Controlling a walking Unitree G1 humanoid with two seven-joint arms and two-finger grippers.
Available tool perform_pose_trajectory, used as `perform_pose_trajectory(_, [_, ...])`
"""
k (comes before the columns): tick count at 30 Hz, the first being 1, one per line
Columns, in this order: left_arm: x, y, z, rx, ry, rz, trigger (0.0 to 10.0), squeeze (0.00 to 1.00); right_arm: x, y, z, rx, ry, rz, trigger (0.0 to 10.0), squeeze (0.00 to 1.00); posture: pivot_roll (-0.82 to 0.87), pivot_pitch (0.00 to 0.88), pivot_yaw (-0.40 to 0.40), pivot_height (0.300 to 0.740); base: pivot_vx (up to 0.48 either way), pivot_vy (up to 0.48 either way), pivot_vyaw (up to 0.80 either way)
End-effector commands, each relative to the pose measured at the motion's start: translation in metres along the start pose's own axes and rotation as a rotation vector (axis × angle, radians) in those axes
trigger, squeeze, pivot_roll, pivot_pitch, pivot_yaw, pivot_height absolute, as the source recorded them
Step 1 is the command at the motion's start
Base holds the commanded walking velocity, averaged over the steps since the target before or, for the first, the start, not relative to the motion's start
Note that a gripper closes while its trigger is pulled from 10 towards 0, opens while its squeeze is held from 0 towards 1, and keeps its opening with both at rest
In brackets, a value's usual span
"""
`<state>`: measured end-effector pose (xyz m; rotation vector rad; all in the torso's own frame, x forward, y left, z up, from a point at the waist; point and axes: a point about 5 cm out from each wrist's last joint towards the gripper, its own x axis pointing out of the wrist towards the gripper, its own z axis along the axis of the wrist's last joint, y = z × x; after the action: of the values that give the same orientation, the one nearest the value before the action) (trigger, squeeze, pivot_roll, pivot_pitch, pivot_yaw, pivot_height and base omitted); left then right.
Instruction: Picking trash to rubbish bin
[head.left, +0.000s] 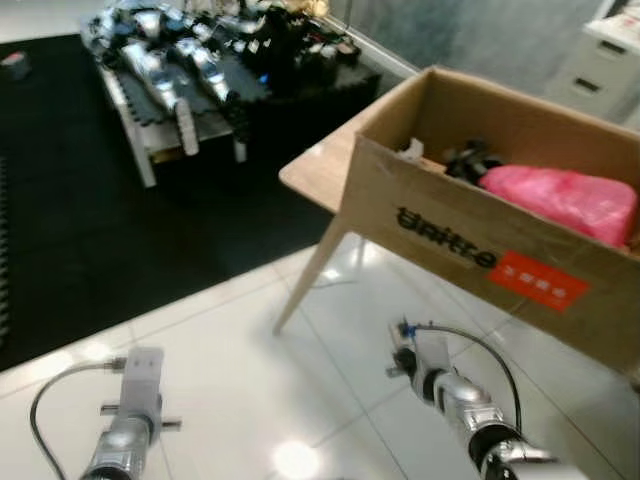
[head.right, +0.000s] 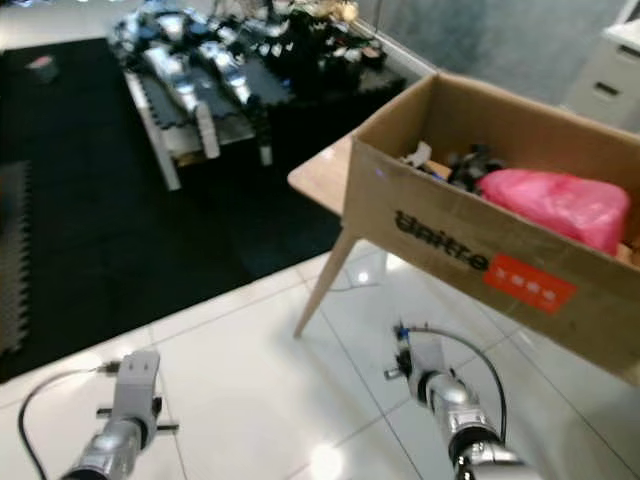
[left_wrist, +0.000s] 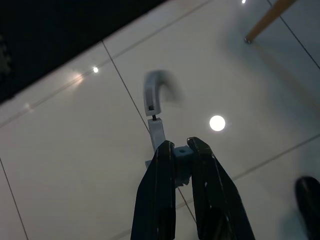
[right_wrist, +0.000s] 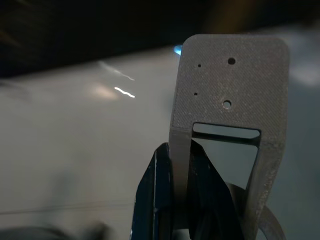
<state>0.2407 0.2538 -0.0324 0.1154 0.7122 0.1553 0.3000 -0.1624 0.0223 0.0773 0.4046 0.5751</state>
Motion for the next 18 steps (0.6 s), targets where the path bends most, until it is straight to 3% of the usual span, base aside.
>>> perform_pose_trajectory(1, [-0.001,0.006,-0.005,0.011,0.015,0.016,10.0,0.0,0.006,0.013,0.017,0.007,-0.08,0.159,10.0,0.0,0.07,0.093,-0.002,0.74,0.0,0.0,0.0])
perform_pose_trajectory(2, [0.0,0.004,0.002,0.008,-0.006,0.014,10.0,0.0,0.006,0.026,0.046,-0.008,-0.196,0.332,10.0,0.0,0.06,0.093,0.003,0.74,0.0,0.0,0.0])
perform_pose_trajectory(3, [0.001,0.004,0.005,0.005,-0.016,0.013,10.0,0.0,0.004,0.034,0.061,-0.02,-0.25,0.422,10.0,0.0,0.06,0.093,0.003,0.74,0.0,0.0,0.0])
perform_pose_trajectory(5, [0.001,0.003,0.008,0.003,-0.026,0.013,10.0,0.0,0.002,0.042,0.073,-0.032,-0.294,0.505,10.0,0.0,0.06,0.093,0.003,0.74,0.0,0.0,0.0])
perform_pose_trajectory(6, [0.003,0.003,0.018,-0.011,-0.064,0.02,10.0,0.0,-0.01,0.063,0.103,-0.108,-0.392,0.691,10.0,0.0,0.06,0.094,0.006,0.74,0.0,0.0,0.0])
perform_pose_trajectory(7, [0.003,0.003,0.018,-0.011,-0.064,0.02,10.0,0.0,-0.01,0.063,0.103,-0.108,-0.392,0.691,10.0,0.0,0.06,0.094,0.006,0.74,0.0,0.0,0.0])
perform_pose_trajectory(9, [0.005,0.007,0.038,-0.066,-0.146,0.038,10.0,0.0,-0.023,0.083,0.133,-0.172,-0.492,0.839,10.0,0.0,0.06,0.092,0.001,0.74,0.0,0.0,0.0])
perform_pose_trajectory(10, [0.005,0.007,0.038,-0.066,-0.146,0.038,10.0,0.0,-0.023,0.083,0.133,-0.172,-0.492,0.839,10.0,0.0,0.06,0.092,0.001,0.74,0.0,0.0,0.0])
perform_pose_trajectory(12, [0.005,0.015,0.066,-0.149,-0.275,0.04,10.0,0.0,-0.029,0.087,0.158,-0.205,-0.593,0.856,10.0,0.0,0.06,0.094,-0.004,0.74,0.0,0.0,0.0])
perform_pose_trajectory(13, [0.005,0.015,0.066,-0.149,-0.275,0.04,10.0,0.0,-0.029,0.087,0.158,-0.205,-0.593,0.856,10.0,0.0,0.06,0.094,-0.004,0.74,0.0,0.0,0.0])
perform_pose_trajectory(14, [0.001,0.025,0.099,-0.238,-0.434,0.012,10.0,0.0,-0.036,0.085,0.181,-0.22,-0.699,0.83,10.0,0.0,0.06,0.095,-0.007,0.74,0.0,0.0,0.0])
perform_pose_trajectory(16, [-0.008,0.04,0.141,-0.346,-0.631,-0.043,10.0,0.0,-0.047,0.083,0.206,-0.217,-0.812,0.797,10.0,0.0,0.06,0.097,-0.011,0.74,0.0,0.0,0.0])
perform_pose_trajectory(18, [-0.019,0.048,0.17,-0.388,-0.766,-0.106,10.0,0.0,-0.053,0.081,0.222,-0.222,-0.873,0.749,10.0,0.0,0.06,0.097,-0.011,0.74,0.0,0.0,0.0])
